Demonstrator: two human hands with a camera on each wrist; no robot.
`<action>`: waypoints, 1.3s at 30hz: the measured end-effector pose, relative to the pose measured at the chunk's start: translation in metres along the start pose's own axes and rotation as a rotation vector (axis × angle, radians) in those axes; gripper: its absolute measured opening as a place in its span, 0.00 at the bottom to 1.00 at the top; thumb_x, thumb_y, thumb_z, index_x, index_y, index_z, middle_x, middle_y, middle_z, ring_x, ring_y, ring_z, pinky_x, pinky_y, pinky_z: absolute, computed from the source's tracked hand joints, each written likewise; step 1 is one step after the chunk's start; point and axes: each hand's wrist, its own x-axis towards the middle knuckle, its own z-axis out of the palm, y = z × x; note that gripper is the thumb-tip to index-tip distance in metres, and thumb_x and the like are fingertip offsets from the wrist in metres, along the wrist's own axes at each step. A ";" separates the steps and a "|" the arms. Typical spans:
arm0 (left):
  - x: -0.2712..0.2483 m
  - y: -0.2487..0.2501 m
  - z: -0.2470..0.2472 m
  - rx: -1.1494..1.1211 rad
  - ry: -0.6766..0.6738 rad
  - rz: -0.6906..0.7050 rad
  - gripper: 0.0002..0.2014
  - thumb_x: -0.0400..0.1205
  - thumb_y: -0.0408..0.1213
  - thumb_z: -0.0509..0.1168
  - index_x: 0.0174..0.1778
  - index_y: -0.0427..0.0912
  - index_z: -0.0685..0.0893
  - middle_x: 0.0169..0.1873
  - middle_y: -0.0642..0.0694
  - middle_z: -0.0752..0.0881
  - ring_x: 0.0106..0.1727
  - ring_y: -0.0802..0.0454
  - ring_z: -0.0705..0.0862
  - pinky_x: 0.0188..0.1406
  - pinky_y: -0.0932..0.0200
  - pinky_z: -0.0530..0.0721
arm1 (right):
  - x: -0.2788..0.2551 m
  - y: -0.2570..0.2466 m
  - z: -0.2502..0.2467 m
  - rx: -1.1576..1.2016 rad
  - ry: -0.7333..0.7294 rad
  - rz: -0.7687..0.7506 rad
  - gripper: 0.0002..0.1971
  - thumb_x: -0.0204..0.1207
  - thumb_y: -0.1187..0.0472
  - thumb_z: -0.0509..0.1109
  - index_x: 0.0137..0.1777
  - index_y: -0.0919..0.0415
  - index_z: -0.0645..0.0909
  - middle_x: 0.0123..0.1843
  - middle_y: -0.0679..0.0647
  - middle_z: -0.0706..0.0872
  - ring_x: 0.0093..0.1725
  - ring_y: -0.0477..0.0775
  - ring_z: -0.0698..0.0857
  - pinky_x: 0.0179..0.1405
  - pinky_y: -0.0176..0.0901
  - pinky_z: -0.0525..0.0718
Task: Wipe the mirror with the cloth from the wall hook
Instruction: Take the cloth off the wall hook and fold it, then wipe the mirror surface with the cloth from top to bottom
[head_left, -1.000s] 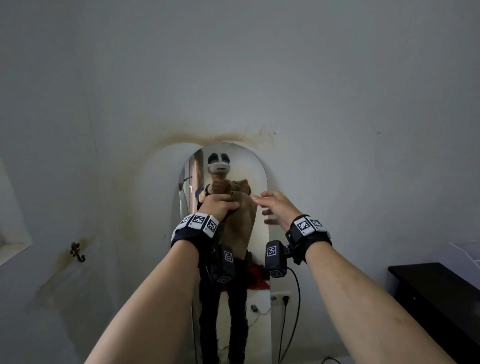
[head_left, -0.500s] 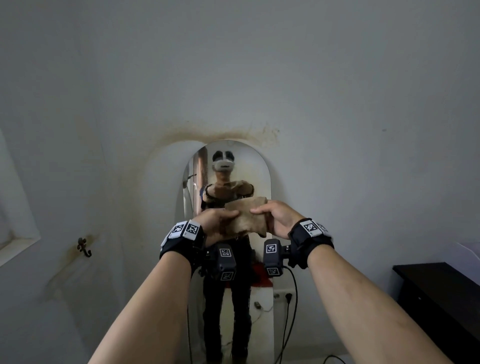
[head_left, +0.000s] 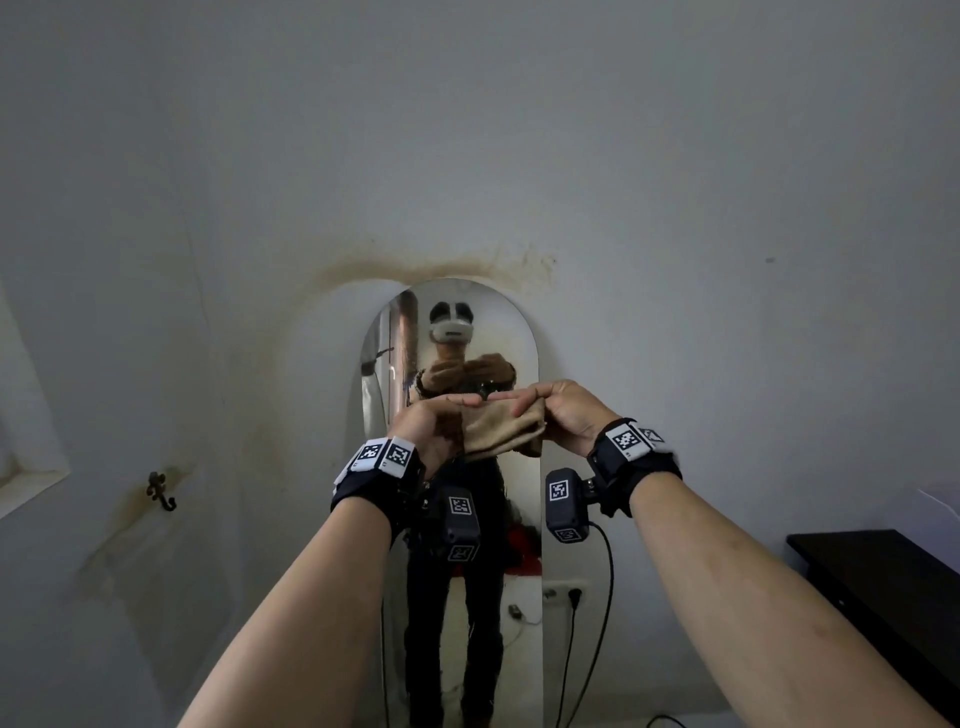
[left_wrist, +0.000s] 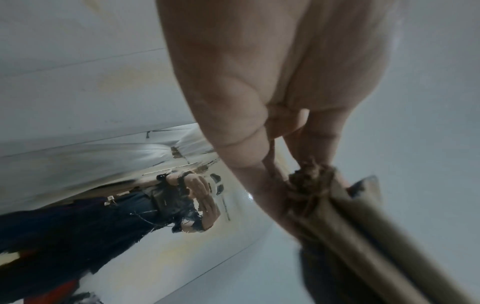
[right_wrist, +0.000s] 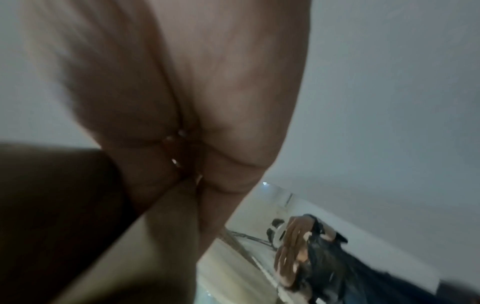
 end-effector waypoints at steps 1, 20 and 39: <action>0.000 0.000 0.000 -0.037 -0.021 -0.022 0.12 0.79 0.28 0.58 0.43 0.33 0.87 0.37 0.38 0.90 0.30 0.48 0.87 0.29 0.60 0.85 | 0.001 0.001 -0.004 -0.064 -0.009 0.017 0.26 0.69 0.87 0.53 0.26 0.64 0.87 0.58 0.59 0.89 0.59 0.64 0.85 0.52 0.53 0.85; 0.140 0.024 -0.085 0.759 0.192 0.429 0.19 0.77 0.31 0.71 0.63 0.48 0.87 0.62 0.45 0.86 0.66 0.45 0.82 0.70 0.52 0.79 | 0.147 0.033 0.015 -0.314 0.300 0.106 0.11 0.73 0.76 0.69 0.48 0.61 0.87 0.47 0.62 0.89 0.50 0.63 0.87 0.54 0.50 0.83; 0.244 -0.036 -0.193 1.616 0.392 0.456 0.40 0.80 0.63 0.36 0.85 0.46 0.36 0.84 0.51 0.33 0.85 0.54 0.36 0.86 0.48 0.41 | 0.323 0.023 -0.071 -1.264 0.682 -0.880 0.28 0.68 0.76 0.68 0.69 0.60 0.82 0.74 0.57 0.79 0.76 0.61 0.74 0.78 0.61 0.67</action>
